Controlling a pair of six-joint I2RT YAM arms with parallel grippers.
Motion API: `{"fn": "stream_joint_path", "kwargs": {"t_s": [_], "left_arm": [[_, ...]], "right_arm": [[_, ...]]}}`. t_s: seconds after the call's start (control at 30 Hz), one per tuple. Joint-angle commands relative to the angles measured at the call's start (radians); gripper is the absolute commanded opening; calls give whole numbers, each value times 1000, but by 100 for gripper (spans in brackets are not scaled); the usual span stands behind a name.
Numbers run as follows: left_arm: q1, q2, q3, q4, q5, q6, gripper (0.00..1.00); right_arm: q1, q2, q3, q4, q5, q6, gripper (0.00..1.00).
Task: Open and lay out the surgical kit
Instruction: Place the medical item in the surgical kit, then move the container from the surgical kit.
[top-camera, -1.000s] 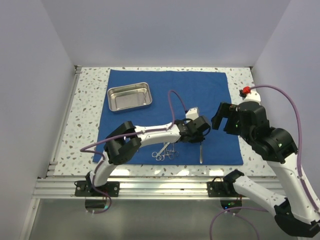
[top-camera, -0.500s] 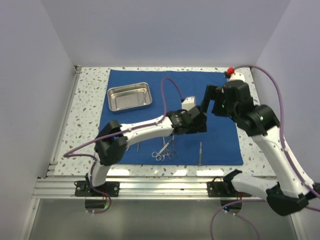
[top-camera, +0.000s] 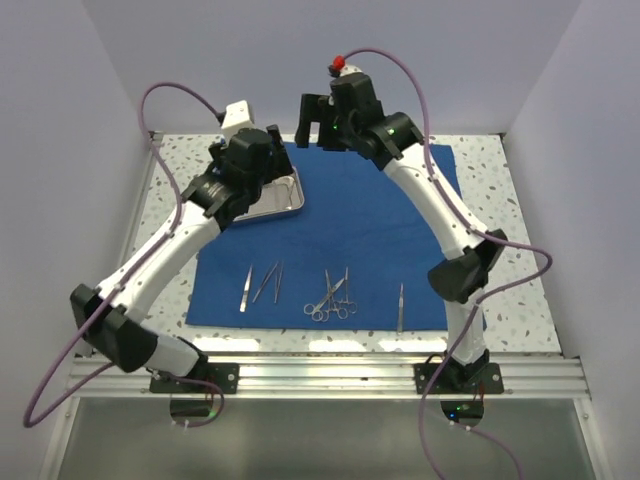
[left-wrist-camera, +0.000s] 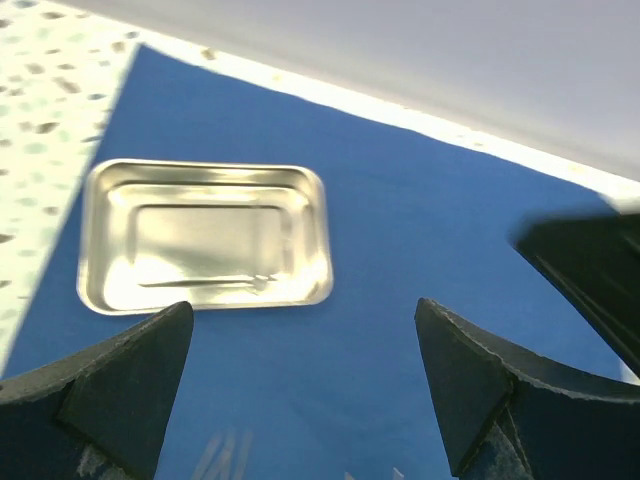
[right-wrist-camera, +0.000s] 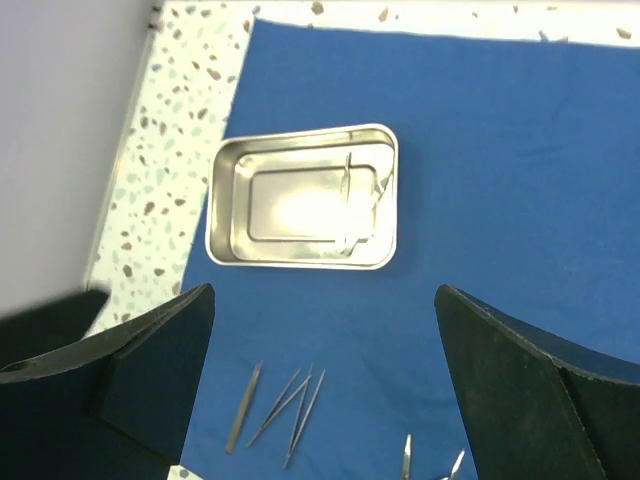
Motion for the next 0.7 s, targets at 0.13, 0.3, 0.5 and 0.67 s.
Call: {"fn": "stream_joint_path", "kwargs": {"t_s": [0.13,0.3,0.5,0.67], "left_arm": [[335,225,-29,40,31,95,95],[501,316,-40,63,108,121,92],[523,417,-43,92,159,156,82],[523,485,-74,116,185,153,67]], "right_arm": [[-6,-103,-32,-61,-9,-23,97],[-20,-232,-230,-68,61,-92,98],[-50,-324,-365,-49,67,-100,98],[-57,-329,-367,-50,67,-101,98]]}}
